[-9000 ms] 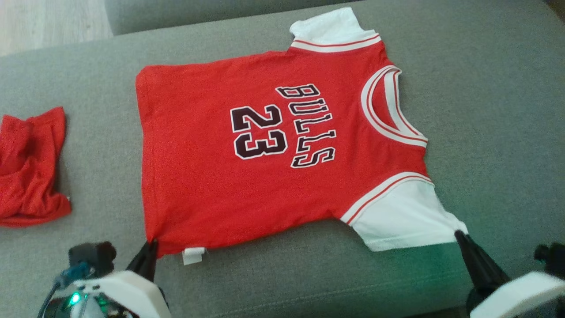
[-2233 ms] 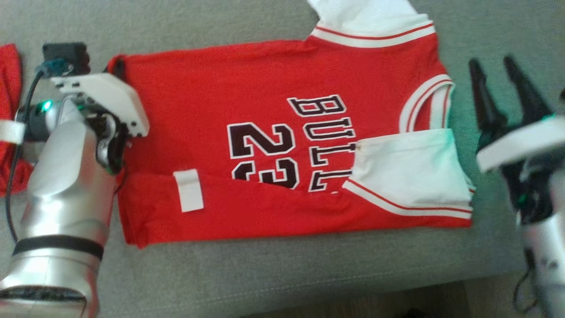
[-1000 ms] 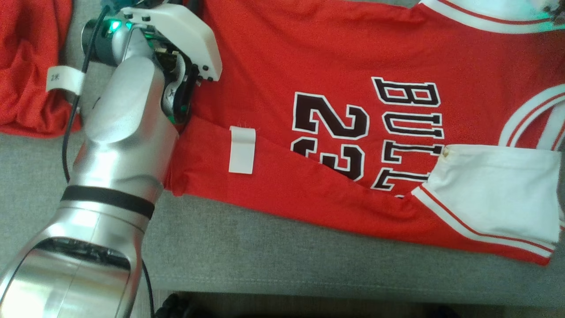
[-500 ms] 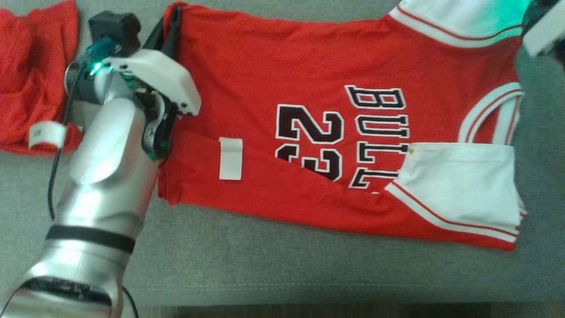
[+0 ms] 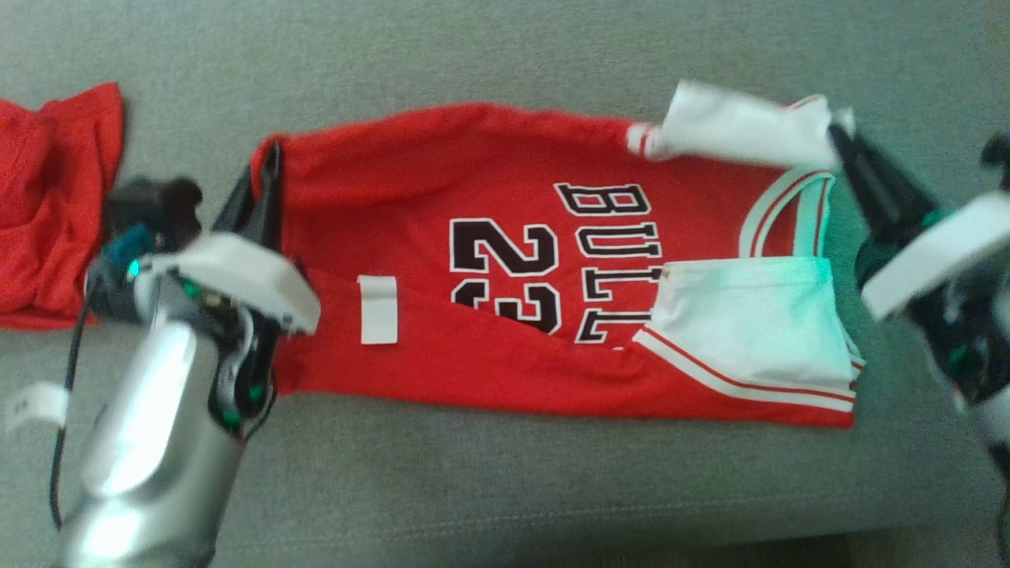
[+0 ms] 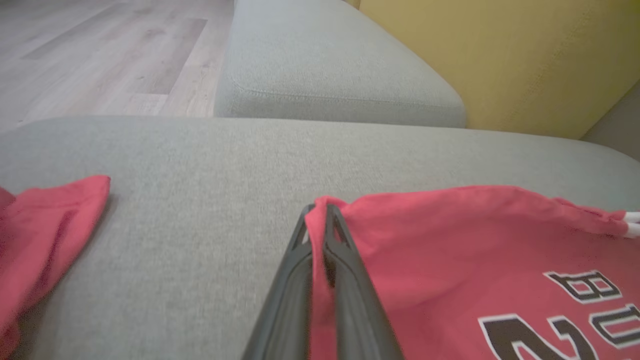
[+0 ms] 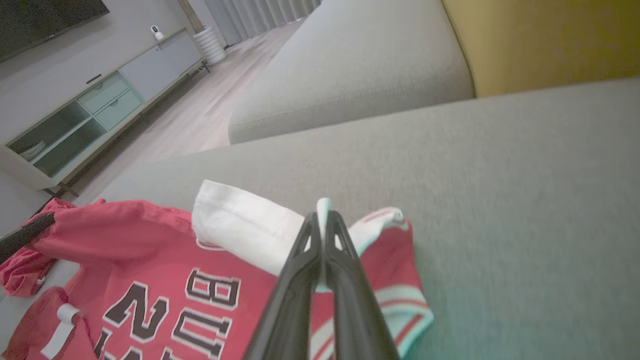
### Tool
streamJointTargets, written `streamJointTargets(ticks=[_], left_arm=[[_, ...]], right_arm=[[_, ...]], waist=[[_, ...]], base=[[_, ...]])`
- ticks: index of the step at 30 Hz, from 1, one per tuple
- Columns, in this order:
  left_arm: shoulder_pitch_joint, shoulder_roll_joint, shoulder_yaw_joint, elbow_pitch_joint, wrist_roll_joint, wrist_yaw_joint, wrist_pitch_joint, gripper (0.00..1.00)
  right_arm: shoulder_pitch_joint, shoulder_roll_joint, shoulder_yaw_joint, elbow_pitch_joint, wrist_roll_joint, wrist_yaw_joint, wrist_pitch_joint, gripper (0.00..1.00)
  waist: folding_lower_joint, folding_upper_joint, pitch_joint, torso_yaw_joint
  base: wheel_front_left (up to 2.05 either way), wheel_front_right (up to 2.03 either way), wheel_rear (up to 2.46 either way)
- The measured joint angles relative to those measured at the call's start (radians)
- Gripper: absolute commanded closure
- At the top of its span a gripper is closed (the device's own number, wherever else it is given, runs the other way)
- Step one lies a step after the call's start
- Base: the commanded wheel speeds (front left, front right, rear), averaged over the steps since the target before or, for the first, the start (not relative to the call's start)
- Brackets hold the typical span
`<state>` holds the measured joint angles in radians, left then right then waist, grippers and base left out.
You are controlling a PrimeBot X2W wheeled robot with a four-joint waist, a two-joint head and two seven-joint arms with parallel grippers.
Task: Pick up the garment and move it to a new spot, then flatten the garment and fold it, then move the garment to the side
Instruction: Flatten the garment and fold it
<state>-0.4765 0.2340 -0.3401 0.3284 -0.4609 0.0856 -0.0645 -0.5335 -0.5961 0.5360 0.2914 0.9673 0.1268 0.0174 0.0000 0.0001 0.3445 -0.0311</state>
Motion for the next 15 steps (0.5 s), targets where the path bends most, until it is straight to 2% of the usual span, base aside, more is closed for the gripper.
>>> streamJointTargets(ticks=[6,10,11,12,13,14,15], left_arm=[[0.142,0.024,0.025,-0.094,-0.024,0.047,0.020,1.00],[0.193,0.038,0.034,-0.115,-0.046,0.056,0.040,1.00],[0.204,0.037,0.032,-0.116,-0.053,0.055,0.051,0.89],[0.214,0.037,0.031,-0.114,-0.059,0.055,0.060,0.58],[0.223,0.037,0.032,-0.109,-0.069,0.055,0.067,0.00],[0.231,0.037,0.031,-0.104,-0.075,0.055,0.069,0.00],[0.237,0.037,0.031,-0.099,-0.074,0.056,0.070,0.00]], right_arm=[[0.181,0.056,-0.068,-0.035,-0.001,0.000,-0.001,1.00],[0.255,0.088,-0.101,-0.063,-0.020,0.000,0.019,1.00],[0.269,0.096,-0.108,-0.065,-0.028,0.000,0.027,0.94],[0.282,0.108,-0.121,-0.066,-0.038,0.000,0.030,0.62],[0.293,0.117,-0.131,-0.065,-0.048,0.000,0.040,0.16],[0.305,0.124,-0.138,-0.065,-0.064,0.000,0.042,0.00],[0.316,0.133,-0.151,-0.064,-0.085,0.000,0.043,0.00]], waist=[[0.0000,0.0000,-0.014,-0.019],[0.0000,0.0000,-0.019,-0.028],[0.0000,0.0000,-0.020,-0.030],[0.0000,0.0000,-0.021,-0.031],[0.0000,0.0000,-0.023,-0.033],[0.0000,0.0000,-0.025,-0.034],[0.0000,0.0000,-0.028,-0.035]], base=[[0.00,0.00,0.00],[0.00,0.00,0.00],[0.00,0.00,0.00],[0.00,0.00,0.00],[0.00,0.00,0.00],[0.00,0.00,0.00],[0.00,0.00,0.00]])
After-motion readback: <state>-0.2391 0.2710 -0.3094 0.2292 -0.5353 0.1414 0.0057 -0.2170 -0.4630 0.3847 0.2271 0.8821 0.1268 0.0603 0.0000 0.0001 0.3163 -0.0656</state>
